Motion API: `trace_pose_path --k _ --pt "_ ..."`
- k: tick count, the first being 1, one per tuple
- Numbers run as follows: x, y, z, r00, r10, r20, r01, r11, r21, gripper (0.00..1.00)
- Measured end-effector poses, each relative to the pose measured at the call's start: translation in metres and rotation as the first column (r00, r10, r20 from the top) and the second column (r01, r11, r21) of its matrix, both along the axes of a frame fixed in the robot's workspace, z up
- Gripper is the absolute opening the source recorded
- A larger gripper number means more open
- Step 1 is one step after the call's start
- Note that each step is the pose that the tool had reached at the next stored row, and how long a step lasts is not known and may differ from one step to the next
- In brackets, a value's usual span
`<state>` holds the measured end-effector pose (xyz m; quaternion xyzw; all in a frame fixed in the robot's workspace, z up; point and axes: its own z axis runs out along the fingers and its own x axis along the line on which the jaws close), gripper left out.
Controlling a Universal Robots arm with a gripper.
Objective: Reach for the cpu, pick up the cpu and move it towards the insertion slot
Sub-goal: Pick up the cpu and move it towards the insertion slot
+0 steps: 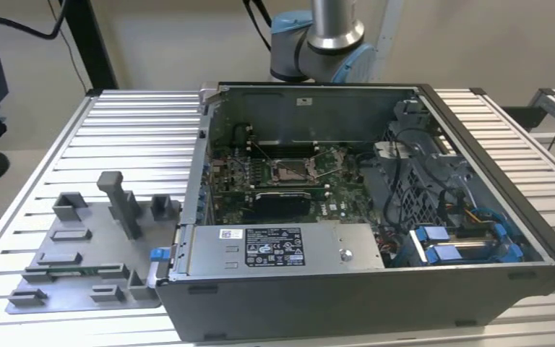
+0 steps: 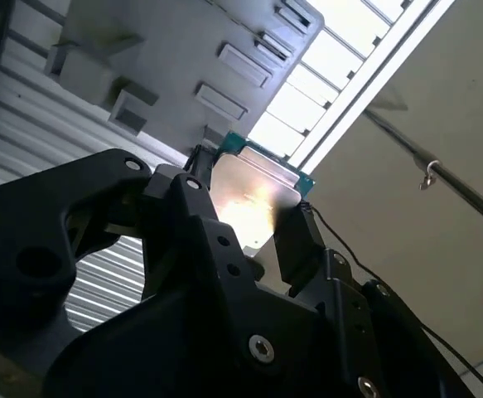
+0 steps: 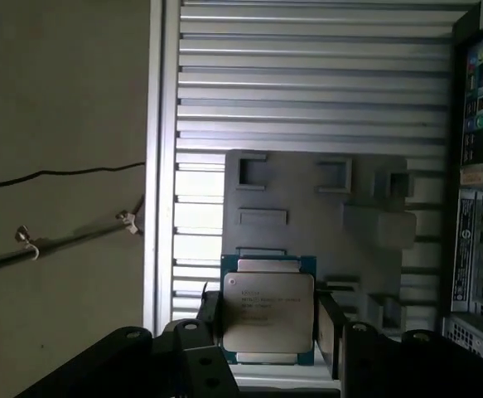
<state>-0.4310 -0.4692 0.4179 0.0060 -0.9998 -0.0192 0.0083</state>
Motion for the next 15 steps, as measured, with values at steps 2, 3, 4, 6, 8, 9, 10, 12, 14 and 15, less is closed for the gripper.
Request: trace_pose_path --k 2,3,4,6,8,9,10,12,14,15 --pt "0.0 0.0 0.0051 1.0 0.0 0.0 0.0 1.0 0.0 0.0" --pt "0.0 0.0 0.0074 1.0 0.0 0.0001 0.0 1.0 0.0001 0.0" --pt "0.0 0.0 0.0099 1.0 0.0 0.0001 0.0 1.0 0.0001 0.0" --pt "0.0 0.0 0.0149 1.0 0.0 -0.0001 0.0 1.0 0.0 0.0" --pt "0.0 0.0 0.0202 1.0 0.0 0.0001 0.0 1.0 0.0001 0.0" --pt "0.0 0.0 0.0225 1.0 0.0 0.0001 0.0 1.0 0.0001 0.0" --pt "0.0 0.0 0.0246 1.0 0.0 -0.0001 0.0 1.0 -0.0001 0.0" --pt "0.0 0.0 0.027 1.0 0.0 0.0001 0.0 1.0 0.0001 0.0" --pt "0.0 0.0 0.0293 1.0 0.0 -0.0001 0.0 1.0 0.0 0.0" --pt "0.0 0.0 0.0294 1.0 0.0 0.0001 0.0 1.0 0.0001 0.0"
